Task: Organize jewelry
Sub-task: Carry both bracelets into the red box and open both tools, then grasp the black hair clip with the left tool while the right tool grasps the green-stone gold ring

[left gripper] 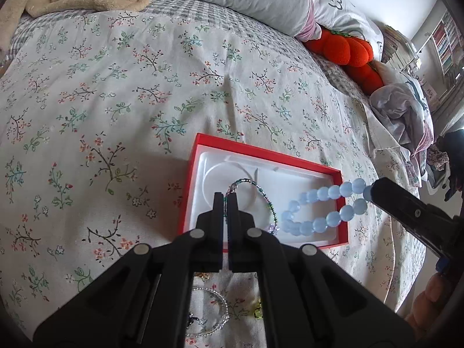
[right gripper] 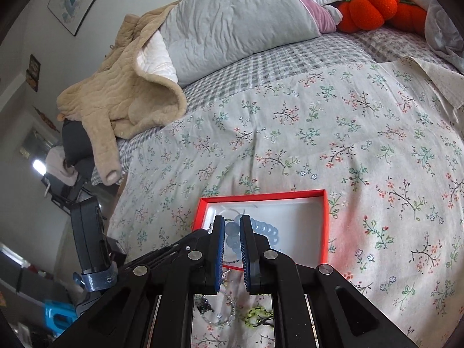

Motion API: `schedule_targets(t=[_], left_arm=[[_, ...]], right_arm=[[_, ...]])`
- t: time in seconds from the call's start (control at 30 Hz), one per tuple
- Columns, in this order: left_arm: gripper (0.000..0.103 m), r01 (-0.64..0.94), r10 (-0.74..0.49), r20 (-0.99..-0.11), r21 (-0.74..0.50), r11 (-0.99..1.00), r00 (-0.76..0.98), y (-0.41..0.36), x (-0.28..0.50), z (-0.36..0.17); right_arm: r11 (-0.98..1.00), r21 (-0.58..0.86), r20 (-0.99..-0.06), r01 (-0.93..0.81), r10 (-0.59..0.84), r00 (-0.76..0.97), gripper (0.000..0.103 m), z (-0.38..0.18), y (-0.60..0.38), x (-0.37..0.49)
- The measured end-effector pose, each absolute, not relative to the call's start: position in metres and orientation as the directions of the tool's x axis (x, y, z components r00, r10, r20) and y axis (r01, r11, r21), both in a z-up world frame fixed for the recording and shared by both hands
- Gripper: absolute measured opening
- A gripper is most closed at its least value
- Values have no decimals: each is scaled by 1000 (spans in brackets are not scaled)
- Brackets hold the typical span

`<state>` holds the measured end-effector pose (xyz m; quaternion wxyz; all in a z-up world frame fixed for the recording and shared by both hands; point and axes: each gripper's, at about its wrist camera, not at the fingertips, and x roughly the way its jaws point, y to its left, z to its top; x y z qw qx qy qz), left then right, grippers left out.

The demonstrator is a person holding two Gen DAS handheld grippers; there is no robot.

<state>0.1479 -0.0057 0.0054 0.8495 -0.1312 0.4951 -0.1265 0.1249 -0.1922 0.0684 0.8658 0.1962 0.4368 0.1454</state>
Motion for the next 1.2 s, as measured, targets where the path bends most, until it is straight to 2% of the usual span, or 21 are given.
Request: schedule_targets(t=[0.23, 0.4, 0.5, 0.57, 0.63, 0.73, 0.77, 0.83, 0.87, 0.97, 1.2], left_arm=[[3, 98, -322, -817, -315, 944, 479, -11, 148, 4], [2, 112, -318, -817, -302, 947, 480, -14, 148, 7], [6, 127, -314, -816, -290, 949, 485, -16, 145, 12], [29, 142, -316, -813, -283, 948, 489, -17, 141, 17], [41, 152, -311, -809, -272, 950, 499, -17, 135, 23], [51, 162, -299, -812, -252, 954, 501, -14, 125, 28], [58, 163, -290, -814, -239, 957, 504, -13, 122, 29], [66, 163, -268, -818, -214, 963, 508, -11, 115, 30], [70, 162, -259, -823, -204, 965, 506, -10, 111, 29], [79, 157, -235, -836, -181, 971, 496, -5, 101, 24], [80, 141, -141, -871, -84, 986, 470, 8, 78, 4]], right_arm=[[922, 386, -777, -9, 331, 535, 11, 36, -205, 136], [927, 376, -790, -1, 321, 522, 11, 31, -212, 136], [928, 374, -791, 5, 316, 523, 14, 35, -214, 133], [932, 361, -796, -2, 310, 521, 15, 39, -214, 130], [936, 350, -799, -12, 306, 517, 16, 42, -214, 124], [944, 329, -806, -25, 294, 514, 21, 46, -214, 113], [946, 323, -809, -27, 291, 511, 26, 47, -215, 109], [949, 314, -812, -27, 283, 510, 48, 47, -216, 101], [949, 313, -810, -28, 282, 514, 65, 47, -218, 96], [954, 296, -821, -42, 277, 500, 67, 44, -220, 86], [970, 243, -869, -13, 223, 442, 67, 21, -231, 67]])
